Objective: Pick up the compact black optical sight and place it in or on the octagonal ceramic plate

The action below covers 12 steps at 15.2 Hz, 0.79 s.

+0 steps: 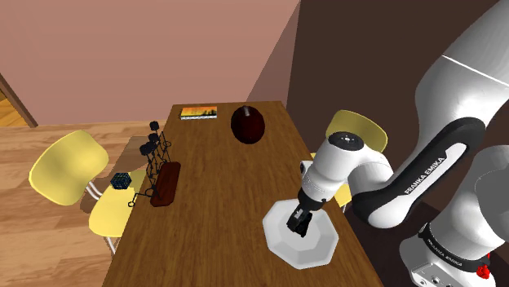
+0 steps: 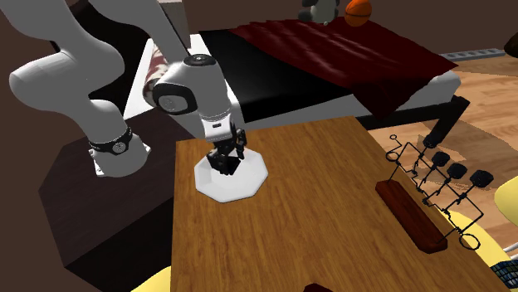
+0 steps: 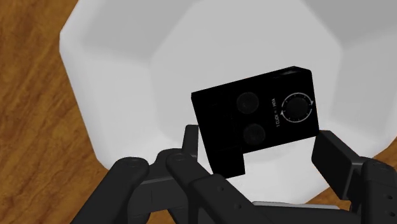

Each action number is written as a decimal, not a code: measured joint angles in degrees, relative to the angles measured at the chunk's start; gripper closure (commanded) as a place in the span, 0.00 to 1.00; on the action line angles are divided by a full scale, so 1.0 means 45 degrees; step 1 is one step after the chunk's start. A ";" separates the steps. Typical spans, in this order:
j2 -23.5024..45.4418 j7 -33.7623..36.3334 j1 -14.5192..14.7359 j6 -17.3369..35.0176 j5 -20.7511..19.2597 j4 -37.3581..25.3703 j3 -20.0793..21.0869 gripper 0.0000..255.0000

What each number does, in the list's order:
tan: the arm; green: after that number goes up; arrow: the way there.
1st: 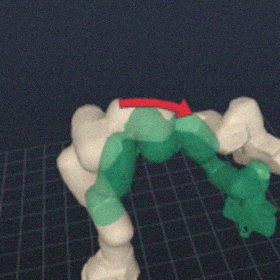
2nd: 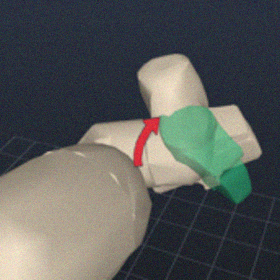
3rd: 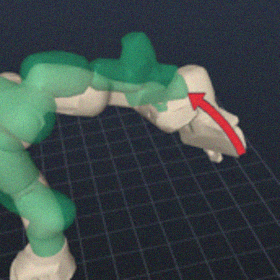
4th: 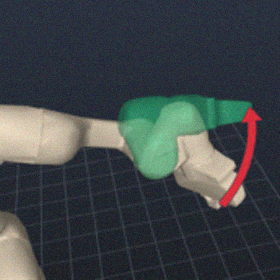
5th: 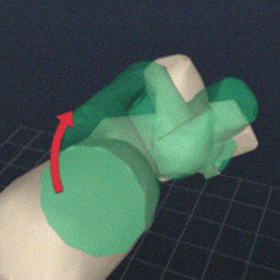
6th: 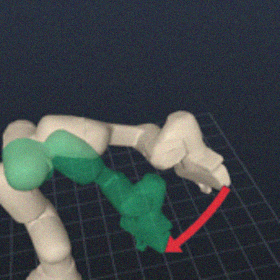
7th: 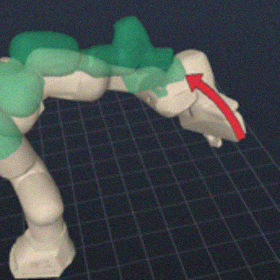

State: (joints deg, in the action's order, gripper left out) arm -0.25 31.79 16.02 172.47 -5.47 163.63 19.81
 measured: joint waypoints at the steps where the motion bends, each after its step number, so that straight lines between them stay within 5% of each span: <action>1: 0.0358 0.0684 -0.0086 0.0273 -0.0896 -0.0057 -0.0130 1.00; 3: 0.0751 0.1565 0.0006 0.0559 -0.2131 -0.0136 -0.0520 1.00; 9: 0.0862 0.1834 0.0093 0.0652 -0.2504 -0.0156 -0.0687 1.00; 10: 0.0863 0.1837 0.0094 0.0652 -0.2508 -0.0156 -0.0689 0.00; 12: 0.0864 0.1839 0.0095 0.0653 -0.2510 -0.0157 -0.0690 0.00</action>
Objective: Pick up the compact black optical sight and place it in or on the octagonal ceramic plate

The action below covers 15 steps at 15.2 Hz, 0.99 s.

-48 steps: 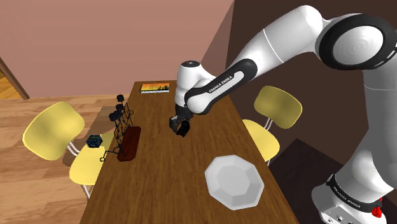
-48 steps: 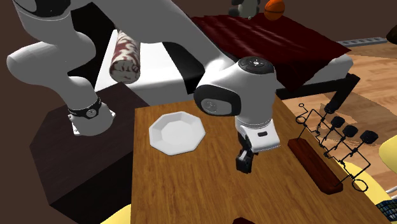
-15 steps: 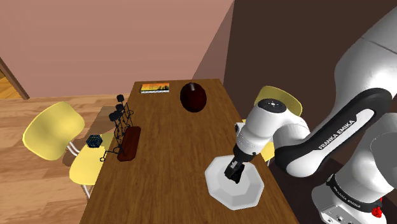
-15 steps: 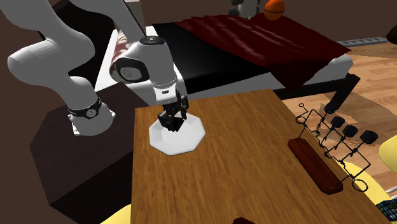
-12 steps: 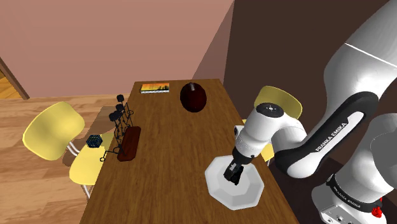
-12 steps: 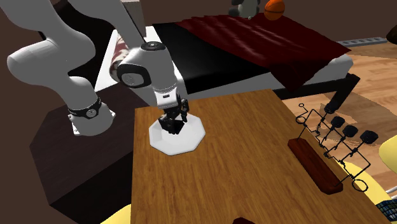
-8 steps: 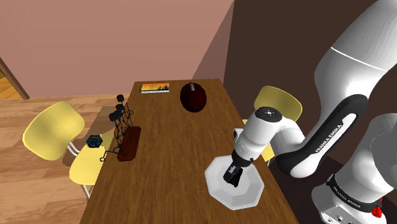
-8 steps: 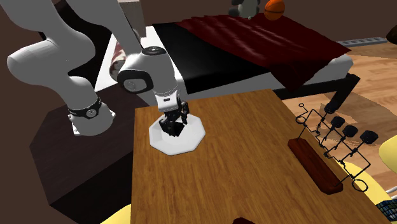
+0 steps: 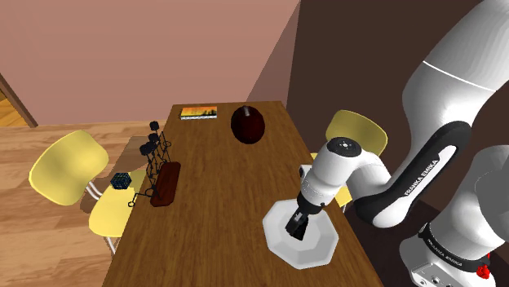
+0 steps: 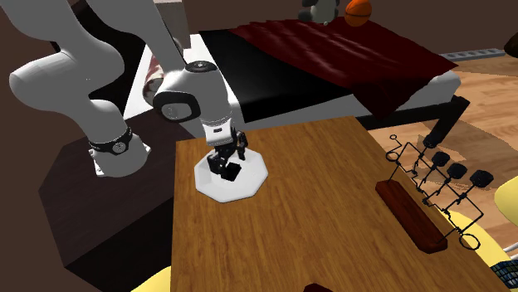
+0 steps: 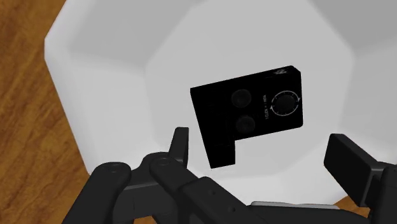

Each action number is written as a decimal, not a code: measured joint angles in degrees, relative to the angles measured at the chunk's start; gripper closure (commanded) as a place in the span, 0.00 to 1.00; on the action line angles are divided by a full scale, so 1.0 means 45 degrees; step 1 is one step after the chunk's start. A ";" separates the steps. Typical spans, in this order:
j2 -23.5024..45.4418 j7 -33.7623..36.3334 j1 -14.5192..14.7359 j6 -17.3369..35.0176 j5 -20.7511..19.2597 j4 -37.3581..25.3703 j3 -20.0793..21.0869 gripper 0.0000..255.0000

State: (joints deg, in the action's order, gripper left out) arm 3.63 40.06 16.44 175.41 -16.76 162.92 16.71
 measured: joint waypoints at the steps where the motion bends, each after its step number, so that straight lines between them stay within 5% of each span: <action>1: 0.0000 0.0000 0.0000 0.0000 0.0000 0.0000 0.0000 0.00; 4: 0.0000 0.0001 0.0000 0.0000 -0.0001 0.0000 0.0000 0.00; 6: -0.0949 -0.1691 -0.0590 -0.0615 0.2169 0.0251 0.1264 0.00; 8: -0.2327 -0.3434 -0.0172 -0.1623 0.4801 0.0519 0.1495 0.00; 9: -0.2609 -0.3751 0.0039 -0.1893 0.5242 0.0528 0.1345 0.00; 15: -0.2882 -0.4051 0.0262 -0.2183 0.5648 0.0525 0.1174 0.00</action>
